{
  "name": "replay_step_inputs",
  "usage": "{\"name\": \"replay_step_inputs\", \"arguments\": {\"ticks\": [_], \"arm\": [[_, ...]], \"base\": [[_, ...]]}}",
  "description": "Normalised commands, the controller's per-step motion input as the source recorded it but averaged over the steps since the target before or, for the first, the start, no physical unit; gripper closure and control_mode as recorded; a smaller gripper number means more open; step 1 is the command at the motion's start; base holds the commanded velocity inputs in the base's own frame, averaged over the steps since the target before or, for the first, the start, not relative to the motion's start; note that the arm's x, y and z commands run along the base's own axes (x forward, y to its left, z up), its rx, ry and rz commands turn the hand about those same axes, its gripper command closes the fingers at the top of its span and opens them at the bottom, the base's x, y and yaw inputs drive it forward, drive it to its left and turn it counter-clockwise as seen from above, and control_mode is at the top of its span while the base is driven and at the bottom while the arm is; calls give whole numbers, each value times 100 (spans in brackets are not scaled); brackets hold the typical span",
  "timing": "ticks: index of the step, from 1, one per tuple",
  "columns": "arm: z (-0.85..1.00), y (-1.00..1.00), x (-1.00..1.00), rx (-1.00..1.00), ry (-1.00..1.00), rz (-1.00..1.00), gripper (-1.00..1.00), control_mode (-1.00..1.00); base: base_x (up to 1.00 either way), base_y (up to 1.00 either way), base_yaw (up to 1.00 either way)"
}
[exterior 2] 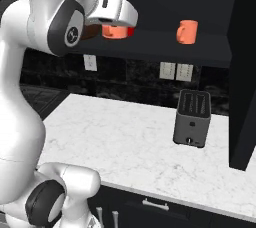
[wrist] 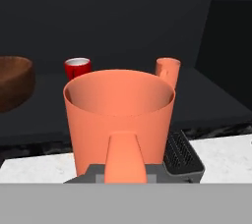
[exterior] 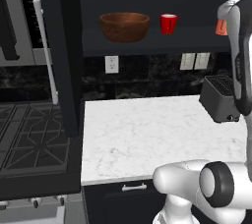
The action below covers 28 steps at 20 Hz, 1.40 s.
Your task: Gather all objects into one cabinet and sort the glasses and bowls to opposite sides.
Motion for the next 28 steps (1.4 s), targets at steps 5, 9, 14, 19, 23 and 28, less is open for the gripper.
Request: {"name": "replay_step_inputs", "arguments": {"ticks": [5,9,14,19,23,28], "arm": [[-6,-12,94,0,0,0,100,-100],[-35,-18,66,0,0,0,100,-100],[-24,-19,85,0,0,0,100,-100],[-34,-10,82,0,0,0,100,-100],[-29,-13,76,0,0,0,100,-100],[-9,-24,82,0,0,0,100,-100]], "base": [[0,0,0],[0,0,0],[0,0,0],[0,0,0],[0,0,0],[0,0,0]]}}
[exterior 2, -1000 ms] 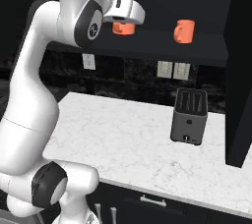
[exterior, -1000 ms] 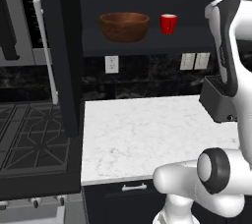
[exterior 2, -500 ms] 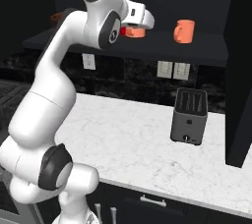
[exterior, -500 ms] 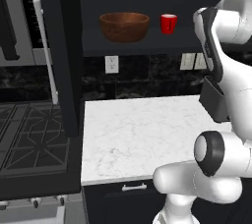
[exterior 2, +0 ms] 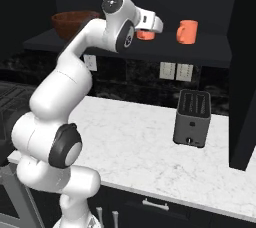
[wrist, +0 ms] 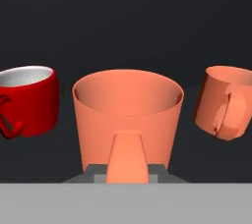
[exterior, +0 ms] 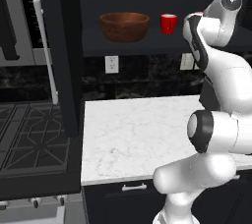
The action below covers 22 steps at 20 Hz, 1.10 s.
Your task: Gather all objects into one cabinet and sort the glasses and bowls to opposite sides.
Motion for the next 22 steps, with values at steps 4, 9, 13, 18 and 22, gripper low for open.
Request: {"name": "replay_step_inputs", "arguments": {"ticks": [4,9,13,18,22], "arm": [[-23,-27,77,0,0,0,100,-100],[-34,-23,64,0,0,0,100,-100],[-29,-25,63,0,0,0,100,-100],[-35,-24,43,0,-1,0,-100,-100],[-32,-25,0,0,-3,0,-100,-100]], "base": [[0,0,0],[0,0,0],[0,0,0],[0,0,0],[0,0,0]]}}
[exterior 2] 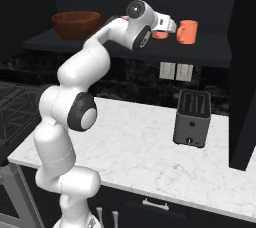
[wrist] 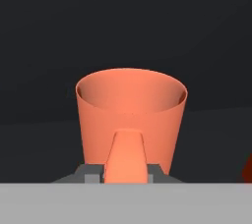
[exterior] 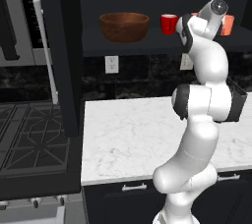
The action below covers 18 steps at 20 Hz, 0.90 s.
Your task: Gather all objects into one cabinet and sort the glasses and bowls to opposite sides.
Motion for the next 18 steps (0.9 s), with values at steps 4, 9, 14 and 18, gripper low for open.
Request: {"name": "replay_step_inputs", "arguments": {"ticks": [4,9,14,18], "arm": [[-13,-23,-30,0,0,0,-100,-100],[0,0,-62,5,-10,0,-100,-100],[2,20,-90,15,-19,3,-100,-100],[0,33,-100,15,-24,5,-100,-100]], "base": [[0,0,0],[0,0,0],[0,0,0],[0,0,0]]}}
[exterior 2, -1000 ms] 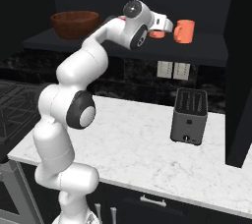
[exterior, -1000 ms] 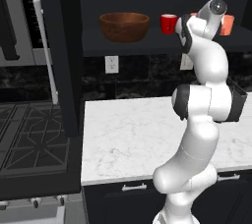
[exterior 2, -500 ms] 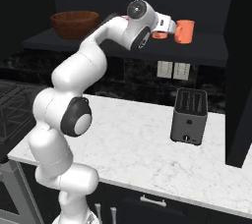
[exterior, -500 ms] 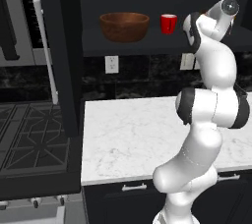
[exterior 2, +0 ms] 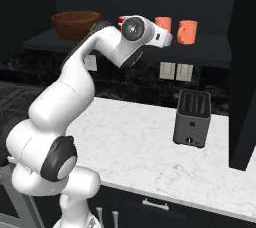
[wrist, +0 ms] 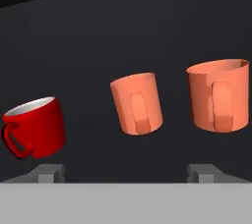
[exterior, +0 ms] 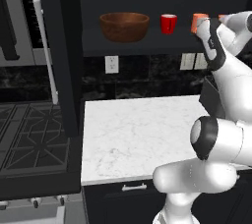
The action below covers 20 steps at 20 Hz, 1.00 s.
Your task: Gather all objects into one cabinet and sort the glasses and bowls to opposite sides.
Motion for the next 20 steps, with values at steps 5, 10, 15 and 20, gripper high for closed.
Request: {"name": "replay_step_inputs", "arguments": {"ticks": [5,10,15,20], "arm": [[2,38,-100,7,-22,12,-100,-100],[17,1,-100,1,-10,11,-100,-100],[42,-3,-100,-5,-1,16,-100,-100],[68,-5,-100,-26,0,19,-100,-100]], "base": [[0,0,0],[0,0,0],[0,0,0],[0,0,0]]}}
